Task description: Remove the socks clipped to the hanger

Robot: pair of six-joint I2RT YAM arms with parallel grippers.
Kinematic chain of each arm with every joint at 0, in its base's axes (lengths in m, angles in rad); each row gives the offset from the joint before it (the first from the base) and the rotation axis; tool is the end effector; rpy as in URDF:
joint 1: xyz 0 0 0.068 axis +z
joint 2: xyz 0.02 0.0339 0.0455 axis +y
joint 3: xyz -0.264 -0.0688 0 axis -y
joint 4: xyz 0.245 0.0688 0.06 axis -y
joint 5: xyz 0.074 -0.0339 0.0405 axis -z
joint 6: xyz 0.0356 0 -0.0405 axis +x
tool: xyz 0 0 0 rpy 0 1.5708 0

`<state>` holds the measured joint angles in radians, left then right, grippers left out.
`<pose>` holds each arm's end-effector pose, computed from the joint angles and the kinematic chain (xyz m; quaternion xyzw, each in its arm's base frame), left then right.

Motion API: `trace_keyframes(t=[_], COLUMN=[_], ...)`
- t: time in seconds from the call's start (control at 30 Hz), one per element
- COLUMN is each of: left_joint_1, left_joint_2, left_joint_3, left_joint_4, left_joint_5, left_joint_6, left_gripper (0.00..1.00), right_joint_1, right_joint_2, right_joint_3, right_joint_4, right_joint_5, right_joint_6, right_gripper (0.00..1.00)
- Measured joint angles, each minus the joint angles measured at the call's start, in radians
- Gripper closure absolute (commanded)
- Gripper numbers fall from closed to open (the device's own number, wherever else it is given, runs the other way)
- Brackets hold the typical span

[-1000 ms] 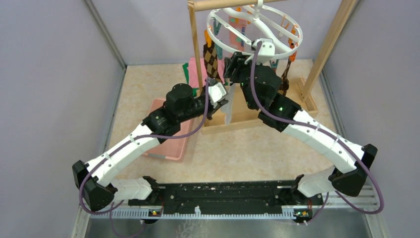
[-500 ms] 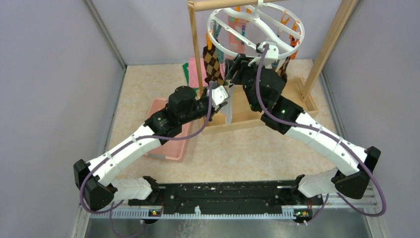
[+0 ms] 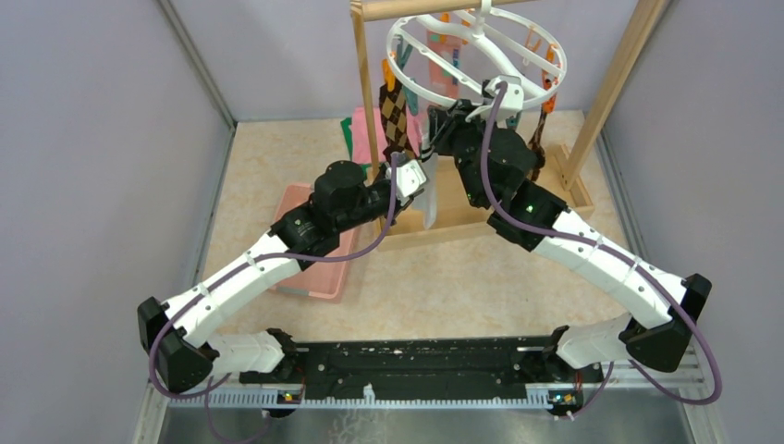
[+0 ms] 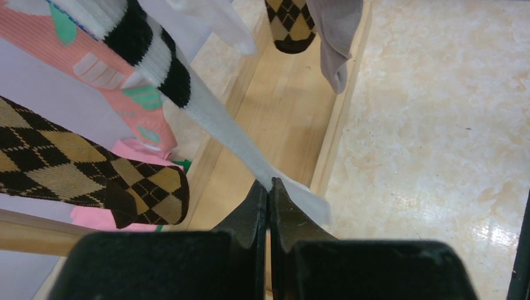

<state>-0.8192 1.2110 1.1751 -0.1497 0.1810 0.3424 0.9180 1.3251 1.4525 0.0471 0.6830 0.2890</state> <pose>0.1873 -0.2098 0.3916 0.4688 0.6091 -0.2178 0.6015 0.1948 0.2177 0.4779 0.0566 0.6553 0.2324 0.7165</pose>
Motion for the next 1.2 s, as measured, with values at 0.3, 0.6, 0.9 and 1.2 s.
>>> trace_keyframes(t=[0.3, 0.6, 0.9, 1.2], left_joint_1=[0.003, 0.191, 0.381, 0.402], left_joint_2=[-0.045, -0.170, -0.345, -0.359], left_joint_3=[-0.029, -0.076, -0.210, -0.374], left_joint_4=[-0.043, -0.183, -0.211, -0.225], left_joint_5=[-0.092, -0.134, -0.202, -0.259], left_joint_6=[0.009, 0.061, 0.179, 0.227], left_gripper=[1.00, 1.00, 1.00, 0.70], right_joint_1=[-0.034, -0.074, -0.085, -0.116], right_joint_2=[-0.031, -0.103, -0.132, -0.250], right_joint_3=[-0.029, -0.052, -0.054, -0.144], right_joint_4=[0.003, -0.032, -0.071, -0.132], right_joint_5=[-0.038, -0.106, -0.127, -0.094], right_joint_6=[0.031, 0.057, 0.057, 0.056], right_gripper=[1.00, 1.00, 0.97, 0.79])
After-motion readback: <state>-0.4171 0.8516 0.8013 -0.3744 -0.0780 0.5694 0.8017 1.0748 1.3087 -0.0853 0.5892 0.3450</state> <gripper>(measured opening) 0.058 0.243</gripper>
